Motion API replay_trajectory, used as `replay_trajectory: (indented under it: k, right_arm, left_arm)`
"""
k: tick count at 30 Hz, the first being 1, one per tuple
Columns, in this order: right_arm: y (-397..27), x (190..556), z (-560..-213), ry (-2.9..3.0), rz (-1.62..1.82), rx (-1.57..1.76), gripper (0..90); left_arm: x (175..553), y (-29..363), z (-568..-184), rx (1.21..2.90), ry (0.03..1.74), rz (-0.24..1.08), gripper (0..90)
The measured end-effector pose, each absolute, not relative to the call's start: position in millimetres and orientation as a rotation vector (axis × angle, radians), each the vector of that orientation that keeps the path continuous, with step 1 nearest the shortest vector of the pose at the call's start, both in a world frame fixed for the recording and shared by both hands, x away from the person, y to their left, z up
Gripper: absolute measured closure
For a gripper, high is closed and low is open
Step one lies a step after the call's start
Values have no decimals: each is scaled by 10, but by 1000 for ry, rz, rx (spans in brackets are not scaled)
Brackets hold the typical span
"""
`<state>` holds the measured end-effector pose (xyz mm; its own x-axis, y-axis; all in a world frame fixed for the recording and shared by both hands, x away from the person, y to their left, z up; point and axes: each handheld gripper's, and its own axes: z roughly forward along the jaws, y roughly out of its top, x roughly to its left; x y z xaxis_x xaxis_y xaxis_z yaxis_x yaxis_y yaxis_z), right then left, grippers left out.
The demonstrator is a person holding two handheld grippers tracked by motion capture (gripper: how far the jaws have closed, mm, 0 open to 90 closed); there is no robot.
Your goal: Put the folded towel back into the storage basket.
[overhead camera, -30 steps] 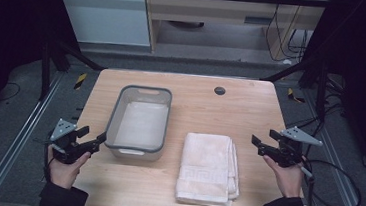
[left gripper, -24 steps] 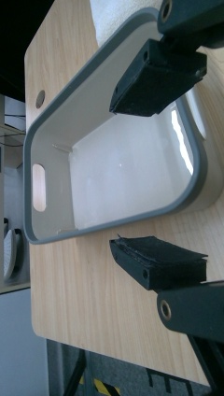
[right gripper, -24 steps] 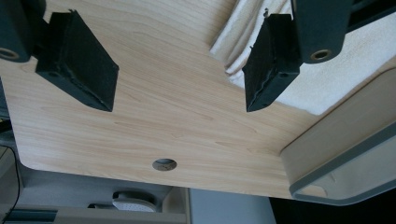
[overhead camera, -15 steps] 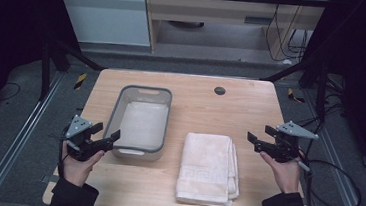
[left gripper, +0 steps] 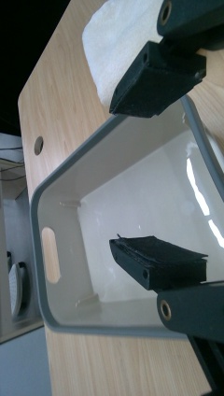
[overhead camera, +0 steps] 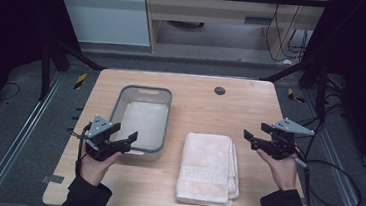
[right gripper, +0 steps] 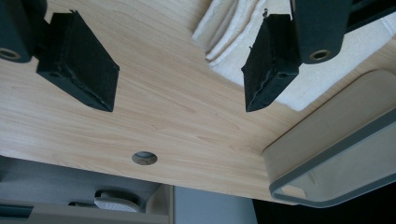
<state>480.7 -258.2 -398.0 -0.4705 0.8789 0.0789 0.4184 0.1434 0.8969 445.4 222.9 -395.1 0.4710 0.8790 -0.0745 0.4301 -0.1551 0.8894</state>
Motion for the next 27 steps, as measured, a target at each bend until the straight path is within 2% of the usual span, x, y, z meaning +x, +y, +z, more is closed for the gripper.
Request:
replay_trajectory:
  k: [27]
  right_arm:
    - [-2417,4866,-4045,2009,1306,1223,295]
  left_arm:
    - [4395,1462,-4064,1873,967,509,290]
